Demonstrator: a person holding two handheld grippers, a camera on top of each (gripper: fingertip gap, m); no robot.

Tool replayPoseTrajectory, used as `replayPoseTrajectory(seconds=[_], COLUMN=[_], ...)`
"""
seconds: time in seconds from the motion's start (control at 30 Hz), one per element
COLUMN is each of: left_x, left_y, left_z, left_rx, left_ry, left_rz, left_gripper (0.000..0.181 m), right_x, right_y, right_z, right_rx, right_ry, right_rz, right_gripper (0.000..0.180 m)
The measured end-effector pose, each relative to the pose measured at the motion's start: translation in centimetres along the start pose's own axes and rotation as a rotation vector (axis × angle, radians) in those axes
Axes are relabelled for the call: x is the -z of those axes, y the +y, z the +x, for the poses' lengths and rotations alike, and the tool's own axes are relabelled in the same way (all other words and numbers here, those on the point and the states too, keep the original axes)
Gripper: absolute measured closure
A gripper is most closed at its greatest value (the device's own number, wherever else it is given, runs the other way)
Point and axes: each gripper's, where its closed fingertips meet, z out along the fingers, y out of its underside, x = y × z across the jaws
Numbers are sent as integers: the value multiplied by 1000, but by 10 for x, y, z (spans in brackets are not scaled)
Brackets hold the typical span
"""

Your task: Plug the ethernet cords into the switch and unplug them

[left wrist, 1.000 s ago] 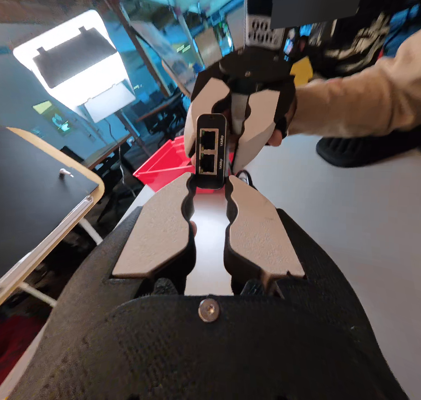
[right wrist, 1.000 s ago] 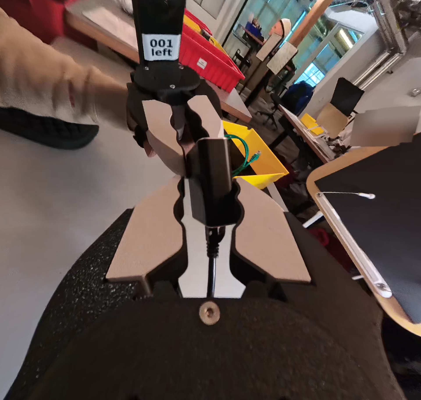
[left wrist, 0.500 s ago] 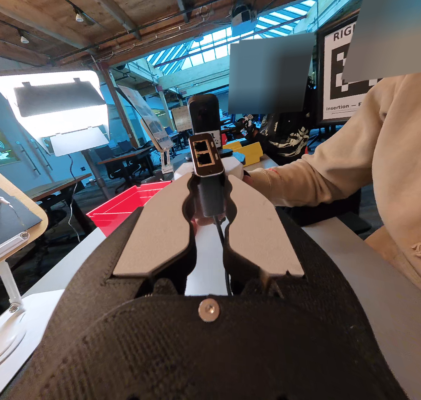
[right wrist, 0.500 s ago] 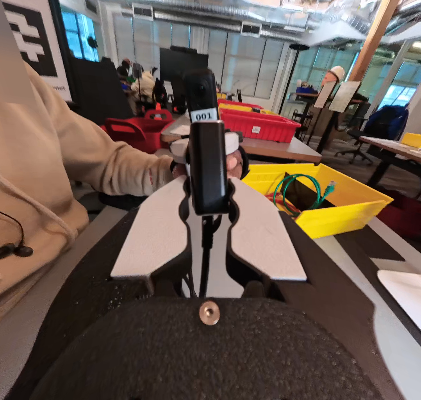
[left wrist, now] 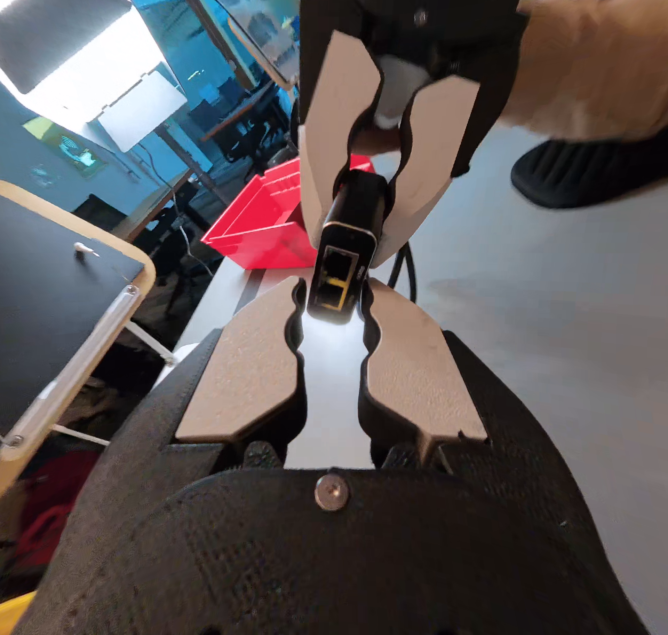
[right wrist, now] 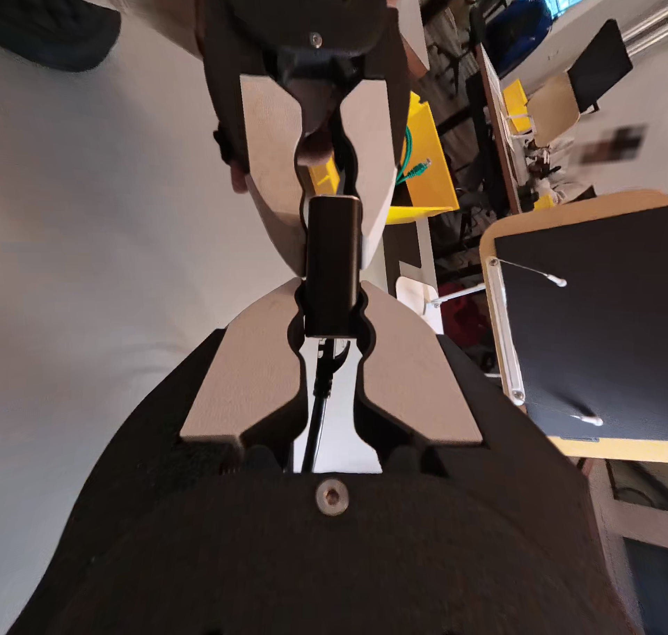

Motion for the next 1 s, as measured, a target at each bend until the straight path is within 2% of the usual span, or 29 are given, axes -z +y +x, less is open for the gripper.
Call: replayPoseTrajectory(seconds=[0.1,0.23,0.33,0.43,0.63,0.77,0.87,0.93,1.0], left_x=[4,17,22,25,24,17,15,26,53], left_y=[-8,-39,-57,-69,-67,-48,-23,-6,13], left_z=[1,4,11,17,19,9,-2,-27,-76], left_rx=[-99,-133,-144,-161,-134,-48,-8,35,100], left_ry=[-31,-28,-17,1,26,21,6,-67,-278], left_rz=[28,175,228,260,261,209,106,47,-18], left_gripper=[153,154,155,155,155,153,153,153,155], right_x=[5,31,41,44,41,27,14,11,11], right_y=[-10,-48,-49,-53,-52,-38,-20,-6,6], right_z=[1,4,4,-1,-7,-2,5,14,22], right_rx=[45,-29,-90,-86,-51,-41,-19,-27,-36], right_ry=[21,-6,-75,-111,-119,-68,-5,34,71], right_rz=[80,410,508,530,463,330,212,157,108], right_gripper=[155,154,147,144,151,153,153,154,154])
